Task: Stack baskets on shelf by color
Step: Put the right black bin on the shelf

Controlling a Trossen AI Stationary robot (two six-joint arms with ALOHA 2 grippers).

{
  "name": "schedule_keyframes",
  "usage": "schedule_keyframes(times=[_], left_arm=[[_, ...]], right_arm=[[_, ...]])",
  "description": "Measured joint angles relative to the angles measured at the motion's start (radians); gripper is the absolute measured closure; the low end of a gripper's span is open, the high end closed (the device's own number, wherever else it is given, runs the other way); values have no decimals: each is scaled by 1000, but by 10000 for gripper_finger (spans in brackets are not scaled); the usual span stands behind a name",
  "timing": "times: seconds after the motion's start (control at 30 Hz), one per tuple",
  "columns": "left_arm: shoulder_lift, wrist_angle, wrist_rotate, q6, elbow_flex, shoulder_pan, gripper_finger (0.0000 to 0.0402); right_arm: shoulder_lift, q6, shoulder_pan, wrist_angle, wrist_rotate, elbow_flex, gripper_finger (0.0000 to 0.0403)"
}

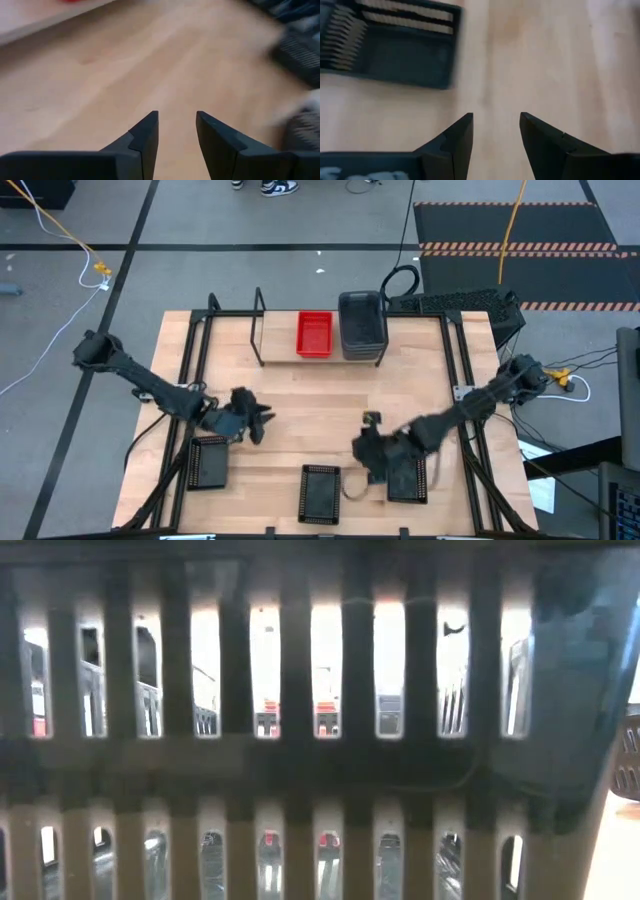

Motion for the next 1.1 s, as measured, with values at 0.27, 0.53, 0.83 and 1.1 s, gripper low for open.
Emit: schedule_keyframes(times=[0.27,0.53,0.83,1.1], left_arm=[[190,549,-185,153,-8,-287,268],[441,741,-233,255,119,-368,268],[601,723,-230,245,286,-376,268],[666,711,-230,244,383,-387,268]], right_arm=[[-60,302,276,-22,177,12,248],[-47,660,454,-186,214,51,248],[10,881,580,-287,186,49,248],[117,920,605,-294,142,49,248]])
